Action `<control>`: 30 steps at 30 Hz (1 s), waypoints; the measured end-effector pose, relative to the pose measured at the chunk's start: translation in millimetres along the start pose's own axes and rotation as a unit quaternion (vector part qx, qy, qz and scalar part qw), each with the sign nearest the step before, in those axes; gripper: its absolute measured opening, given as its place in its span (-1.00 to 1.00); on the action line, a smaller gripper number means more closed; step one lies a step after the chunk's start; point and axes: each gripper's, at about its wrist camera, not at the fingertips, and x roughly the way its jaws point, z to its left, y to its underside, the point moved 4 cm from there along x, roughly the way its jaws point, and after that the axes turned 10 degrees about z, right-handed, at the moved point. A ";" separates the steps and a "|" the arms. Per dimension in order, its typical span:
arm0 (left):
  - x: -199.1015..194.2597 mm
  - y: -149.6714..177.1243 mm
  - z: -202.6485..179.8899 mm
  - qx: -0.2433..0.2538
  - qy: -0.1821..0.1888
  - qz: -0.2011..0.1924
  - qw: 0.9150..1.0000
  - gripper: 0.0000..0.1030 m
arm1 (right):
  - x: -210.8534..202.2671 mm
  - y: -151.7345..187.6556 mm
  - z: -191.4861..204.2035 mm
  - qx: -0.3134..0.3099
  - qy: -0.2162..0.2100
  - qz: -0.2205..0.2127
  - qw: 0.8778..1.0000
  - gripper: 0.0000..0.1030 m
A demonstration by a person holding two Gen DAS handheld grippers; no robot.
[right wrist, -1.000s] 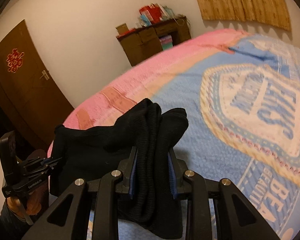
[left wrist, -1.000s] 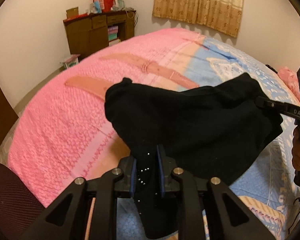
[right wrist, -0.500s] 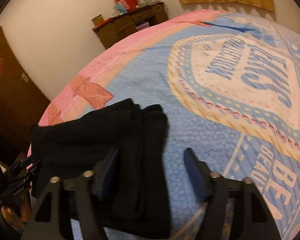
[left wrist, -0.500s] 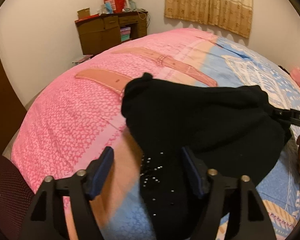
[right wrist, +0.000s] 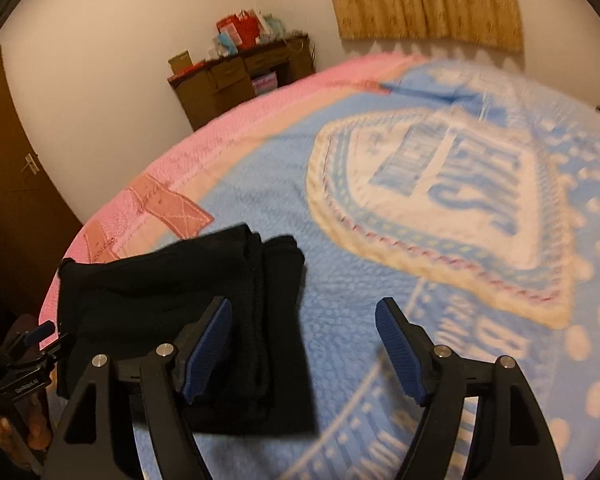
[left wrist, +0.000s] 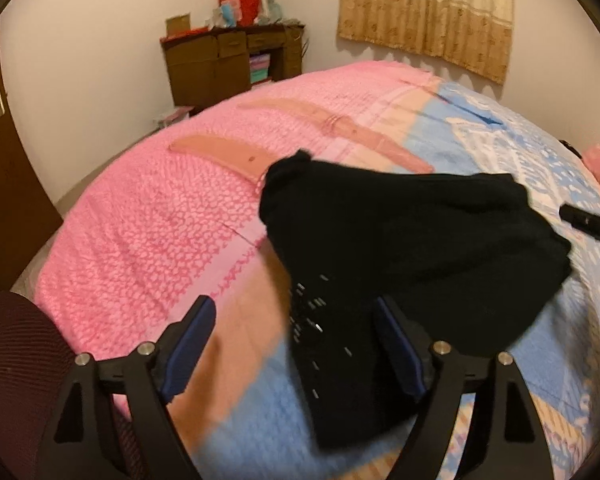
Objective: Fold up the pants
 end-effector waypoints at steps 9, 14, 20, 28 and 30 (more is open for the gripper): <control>-90.7 23.4 -14.2 0.016 0.013 -0.057 0.998 0.62 | -102.5 44.6 43.1 -0.023 0.005 -0.074 0.997 0.47; -123.4 32.9 -17.4 0.019 0.024 -0.083 0.996 0.63 | -141.5 77.4 73.8 -0.057 0.017 -0.108 0.992 0.48; -139.8 36.2 -23.1 0.024 0.031 -0.102 0.994 0.68 | -165.0 101.0 93.5 -0.067 0.020 -0.128 0.989 0.48; -154.1 41.2 -34.8 0.036 0.036 -0.116 0.992 0.68 | -179.2 121.6 99.1 -0.067 0.026 -0.132 0.989 0.48; -155.7 42.8 -36.3 0.036 0.038 -0.116 0.992 0.68 | -183.5 123.6 98.4 -0.065 0.028 -0.135 0.988 0.48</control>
